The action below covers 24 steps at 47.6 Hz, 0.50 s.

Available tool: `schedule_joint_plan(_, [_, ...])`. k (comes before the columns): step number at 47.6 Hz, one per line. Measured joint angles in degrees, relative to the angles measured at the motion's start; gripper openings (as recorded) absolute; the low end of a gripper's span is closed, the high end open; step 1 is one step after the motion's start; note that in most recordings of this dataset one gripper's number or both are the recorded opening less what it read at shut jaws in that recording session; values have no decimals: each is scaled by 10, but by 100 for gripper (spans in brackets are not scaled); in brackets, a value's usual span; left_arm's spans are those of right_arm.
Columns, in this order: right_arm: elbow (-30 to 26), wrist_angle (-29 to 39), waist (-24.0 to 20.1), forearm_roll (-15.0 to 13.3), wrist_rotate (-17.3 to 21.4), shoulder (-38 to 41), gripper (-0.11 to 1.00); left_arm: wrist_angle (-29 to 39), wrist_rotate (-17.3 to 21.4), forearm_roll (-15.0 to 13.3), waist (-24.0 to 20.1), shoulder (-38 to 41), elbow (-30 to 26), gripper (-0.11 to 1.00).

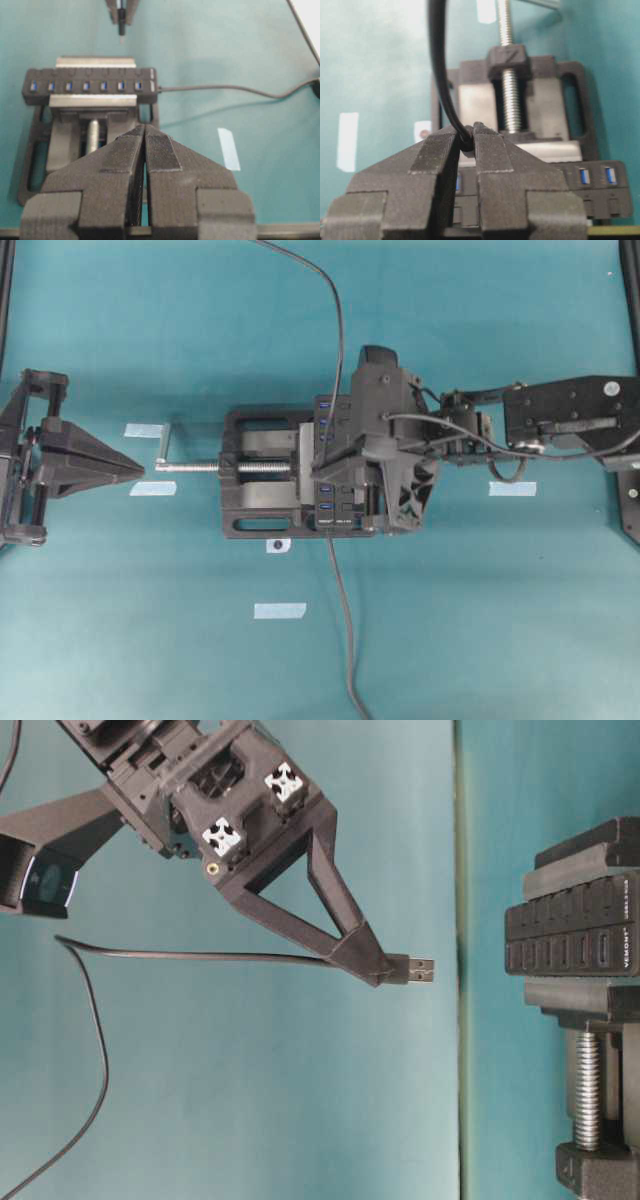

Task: Insert the USB into the front port of the fixed hub.
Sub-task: 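Carry the unplugged USB plug with the right gripper over the hub, then align the held USB plug with the hub's front port, right gripper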

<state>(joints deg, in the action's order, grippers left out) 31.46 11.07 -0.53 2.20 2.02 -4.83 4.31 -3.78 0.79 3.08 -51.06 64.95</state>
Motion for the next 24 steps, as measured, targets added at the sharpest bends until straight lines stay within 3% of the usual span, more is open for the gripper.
schedule_joint_plan(7, [11,-3,-8,3,5,0,6,0,0,0,0,0,0,0])
schedule_joint_plan(16, [25,-26,-13,3,43,0,6,0,0,0,0,1,0,0])
schedule_joint_plan(24, [39,-55,-14,3,46,4,6,0,0,0,0,1,0,0])
